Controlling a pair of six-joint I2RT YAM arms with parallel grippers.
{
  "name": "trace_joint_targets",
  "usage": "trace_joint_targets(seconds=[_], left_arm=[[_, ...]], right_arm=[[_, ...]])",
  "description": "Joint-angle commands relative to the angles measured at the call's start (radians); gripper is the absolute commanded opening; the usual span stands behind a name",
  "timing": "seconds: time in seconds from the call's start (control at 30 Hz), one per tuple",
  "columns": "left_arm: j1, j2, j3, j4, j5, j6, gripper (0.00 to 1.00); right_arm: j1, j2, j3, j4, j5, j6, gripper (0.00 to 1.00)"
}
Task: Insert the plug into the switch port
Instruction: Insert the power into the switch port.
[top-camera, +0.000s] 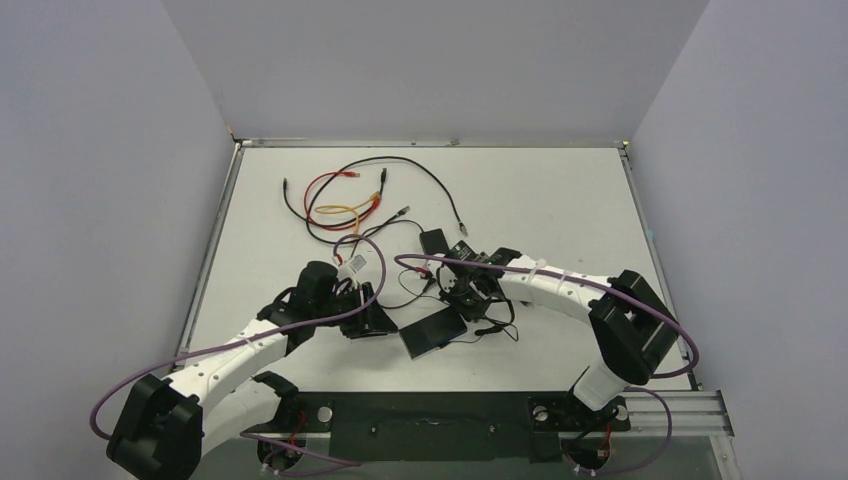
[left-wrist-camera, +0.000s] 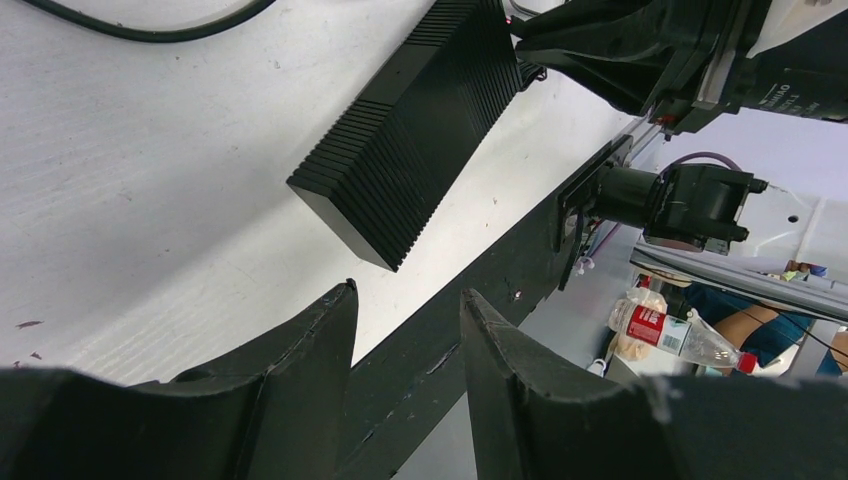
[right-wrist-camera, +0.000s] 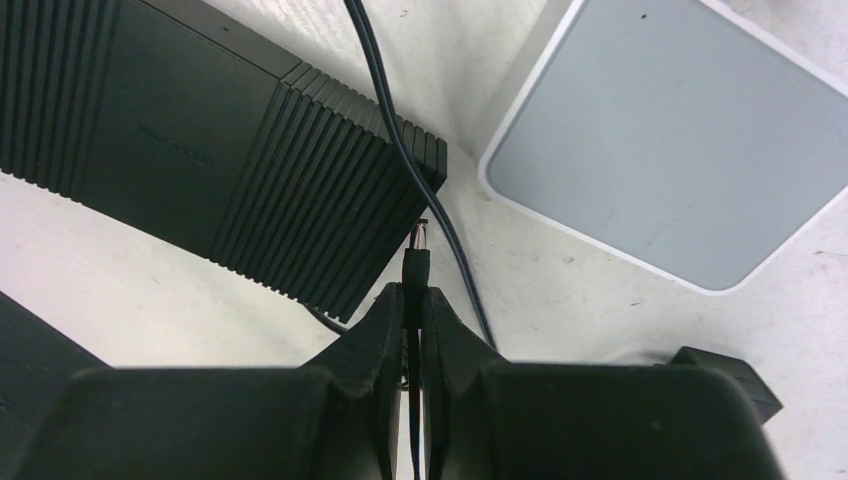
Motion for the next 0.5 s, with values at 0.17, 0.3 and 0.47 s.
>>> trace_joint_targets(seconds=[0.17, 0.3, 0.47], left_arm=[[0.0, -0.045, -0.001, -0.084, -0.088, -0.026, 0.4], [0.0, -0.052, -0.001, -0.164, -0.128, -0.031, 0.4], [0.0, -0.045, -0.046, -0.112, -0.093, -0.056, 0.4]], right_arm=[[0.057, 0.004, 0.039, 0.014, -0.01, 0.173, 0.0], [0.066, 0.009, 0.029, 0.033, -0.009, 0.197, 0.0], [0.07, 0.02, 0.017, 0.065, -0.014, 0.228, 0.0]])
